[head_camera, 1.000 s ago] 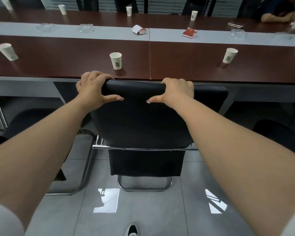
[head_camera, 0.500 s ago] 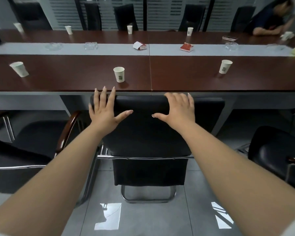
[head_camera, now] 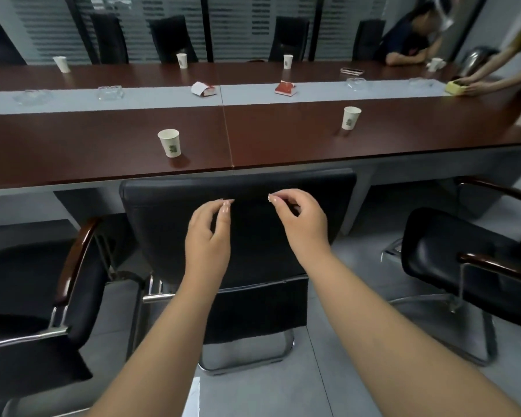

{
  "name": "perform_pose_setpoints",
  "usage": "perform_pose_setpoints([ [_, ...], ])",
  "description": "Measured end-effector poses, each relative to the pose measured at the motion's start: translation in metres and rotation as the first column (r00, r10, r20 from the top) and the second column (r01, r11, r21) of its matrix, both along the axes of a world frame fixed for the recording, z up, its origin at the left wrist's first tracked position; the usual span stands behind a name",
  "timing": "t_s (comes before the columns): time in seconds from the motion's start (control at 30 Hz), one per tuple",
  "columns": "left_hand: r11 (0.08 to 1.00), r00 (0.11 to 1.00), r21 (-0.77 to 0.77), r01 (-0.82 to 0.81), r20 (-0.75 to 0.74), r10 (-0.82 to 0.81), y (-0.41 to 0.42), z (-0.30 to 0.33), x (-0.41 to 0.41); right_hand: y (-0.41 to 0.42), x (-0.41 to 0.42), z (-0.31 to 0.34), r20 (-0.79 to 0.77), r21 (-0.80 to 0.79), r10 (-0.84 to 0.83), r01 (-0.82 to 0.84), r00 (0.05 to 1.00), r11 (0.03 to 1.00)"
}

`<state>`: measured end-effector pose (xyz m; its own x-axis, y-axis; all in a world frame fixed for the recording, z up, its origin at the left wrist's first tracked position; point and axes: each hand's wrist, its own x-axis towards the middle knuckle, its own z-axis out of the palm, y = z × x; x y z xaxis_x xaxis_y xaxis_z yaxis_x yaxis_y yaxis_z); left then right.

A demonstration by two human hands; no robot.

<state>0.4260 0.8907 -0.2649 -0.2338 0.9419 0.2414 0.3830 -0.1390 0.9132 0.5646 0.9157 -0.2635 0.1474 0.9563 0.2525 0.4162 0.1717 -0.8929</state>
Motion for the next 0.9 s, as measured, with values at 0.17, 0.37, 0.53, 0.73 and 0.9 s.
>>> perform_pose_setpoints([
  [0.17,0.975,0.945,-0.09,0.205,0.276,-0.173,0.008,-0.001,0.031,-0.008,0.021,-0.009,-0.13,-0.091,-0.09,0.079,0.987,0.993],
  [0.37,0.894,0.878,-0.147,0.424,0.309,-0.366,0.008,-0.021,0.084,-0.029,0.061,-0.025,-0.228,-0.182,-0.238,0.199,0.944,0.963],
  [0.53,0.826,0.832,-0.199,0.527,0.32,-0.453,0.003,-0.032,0.131,-0.049,0.112,-0.046,-0.287,-0.262,-0.42,0.351,0.861,0.899],
  [0.73,0.767,0.794,-0.237,0.597,0.309,-0.523,-0.001,-0.037,0.204,-0.07,0.187,-0.06,-0.355,-0.323,-0.573,0.478,0.739,0.817],
  [0.9,0.736,0.781,-0.273,0.62,0.31,-0.542,-0.008,-0.042,0.293,-0.098,0.277,-0.071,-0.335,-0.387,-0.622,0.498,0.708,0.776],
])
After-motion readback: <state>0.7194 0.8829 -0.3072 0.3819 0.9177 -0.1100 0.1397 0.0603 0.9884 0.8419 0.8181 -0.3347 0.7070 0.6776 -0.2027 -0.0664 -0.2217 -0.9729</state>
